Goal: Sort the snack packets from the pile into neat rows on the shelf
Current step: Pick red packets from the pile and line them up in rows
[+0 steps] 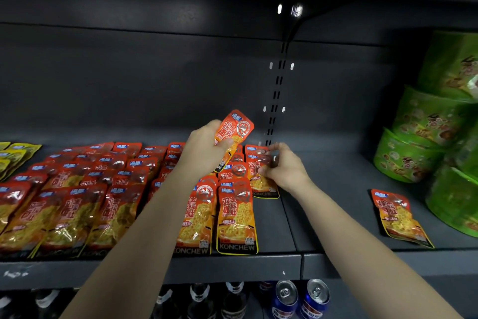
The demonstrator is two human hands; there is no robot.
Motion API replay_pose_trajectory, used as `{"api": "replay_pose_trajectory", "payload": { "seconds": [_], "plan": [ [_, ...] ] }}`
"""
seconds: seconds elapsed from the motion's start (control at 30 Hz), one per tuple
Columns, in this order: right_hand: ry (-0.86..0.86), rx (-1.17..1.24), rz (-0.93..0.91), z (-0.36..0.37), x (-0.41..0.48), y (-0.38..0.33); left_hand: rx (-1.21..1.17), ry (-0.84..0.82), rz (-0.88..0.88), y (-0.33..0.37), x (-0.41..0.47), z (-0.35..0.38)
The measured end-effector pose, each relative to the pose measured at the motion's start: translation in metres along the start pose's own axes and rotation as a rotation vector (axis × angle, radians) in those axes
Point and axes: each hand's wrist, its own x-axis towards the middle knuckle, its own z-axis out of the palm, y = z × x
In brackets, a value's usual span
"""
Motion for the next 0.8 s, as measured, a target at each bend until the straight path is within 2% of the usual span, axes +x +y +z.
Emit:
{"api": "replay_pose_trajectory", "payload": {
  "seconds": [0.3,0.47,0.6,0.8],
  "plan": [
    [0.111,0.119,-0.039,-0.016,0.001,0.007,-0.231,0.006,0.021,0.015,0.001,0.001],
    [0.162,0.117,-0.042,-0.036,0.005,0.013,-0.441,-0.145,0.011,0.02,0.002,0.011],
    [0.185,0.094,-0.03,-0.051,0.007,0.023,-0.345,-0.273,0.039,0.028,-0.001,0.027],
    [0.208,0.08,-0.025,-0.061,0.005,0.035,-0.187,-0.346,0.063,0.033,-0.002,0.048]
  ]
}}
